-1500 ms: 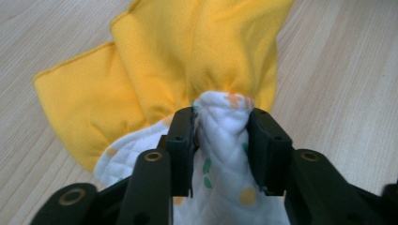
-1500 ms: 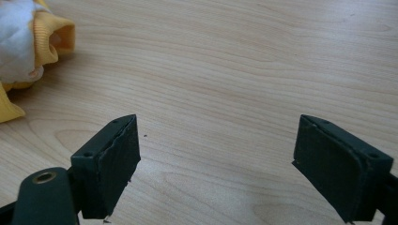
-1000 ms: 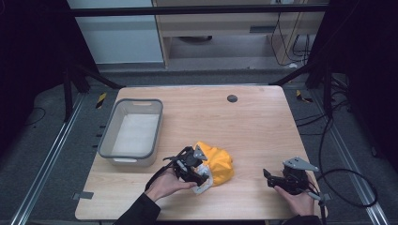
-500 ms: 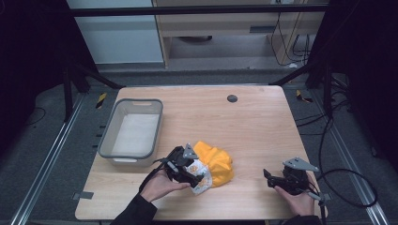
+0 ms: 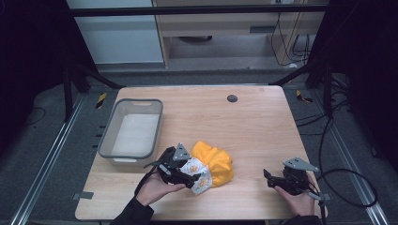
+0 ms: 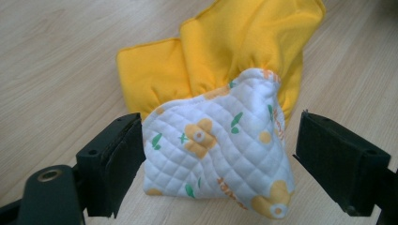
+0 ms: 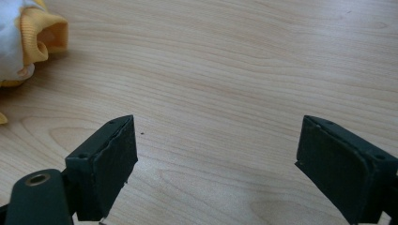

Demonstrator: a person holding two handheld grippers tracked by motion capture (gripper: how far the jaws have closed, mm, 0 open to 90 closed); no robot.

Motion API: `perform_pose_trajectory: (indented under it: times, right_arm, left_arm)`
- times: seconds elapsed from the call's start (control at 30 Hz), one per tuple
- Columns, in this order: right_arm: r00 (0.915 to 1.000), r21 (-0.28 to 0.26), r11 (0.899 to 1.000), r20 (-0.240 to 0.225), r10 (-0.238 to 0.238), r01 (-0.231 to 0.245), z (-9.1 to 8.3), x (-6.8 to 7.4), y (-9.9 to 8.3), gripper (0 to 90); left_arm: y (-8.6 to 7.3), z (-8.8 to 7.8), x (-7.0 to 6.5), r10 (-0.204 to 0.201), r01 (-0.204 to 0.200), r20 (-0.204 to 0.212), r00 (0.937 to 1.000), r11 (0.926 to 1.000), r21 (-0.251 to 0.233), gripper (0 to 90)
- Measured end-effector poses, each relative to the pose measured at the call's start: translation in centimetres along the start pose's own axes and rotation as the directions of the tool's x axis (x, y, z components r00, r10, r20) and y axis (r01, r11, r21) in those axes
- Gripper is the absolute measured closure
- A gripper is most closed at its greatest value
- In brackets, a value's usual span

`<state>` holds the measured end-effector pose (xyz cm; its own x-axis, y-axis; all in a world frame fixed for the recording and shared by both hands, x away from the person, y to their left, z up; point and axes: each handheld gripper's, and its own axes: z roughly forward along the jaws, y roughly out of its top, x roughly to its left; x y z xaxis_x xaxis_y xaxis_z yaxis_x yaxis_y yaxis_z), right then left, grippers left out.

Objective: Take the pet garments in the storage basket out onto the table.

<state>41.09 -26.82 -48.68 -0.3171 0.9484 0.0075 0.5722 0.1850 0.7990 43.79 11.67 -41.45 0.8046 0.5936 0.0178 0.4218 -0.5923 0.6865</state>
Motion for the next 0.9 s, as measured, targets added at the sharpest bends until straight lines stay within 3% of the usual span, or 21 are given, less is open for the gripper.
perform_pose_trajectory:
  times: [0.57,0.9]
  right_arm:
    - [1.0000,-0.001,1.000,0.000,-0.001,0.001,0.0,0.1,0.0,12.0]
    - [1.0000,0.001,1.000,-0.001,-0.004,0.004,0.0,0.1,0.0,11.7]
  left_arm:
    - [-2.5,-2.5,0.8,-0.058,0.054,-0.044,0.9974,0.9952,-0.082,14.9]
    - [-4.5,-3.2,1.5,-0.095,0.091,-0.049,0.9943,0.9926,-0.081,15.4]
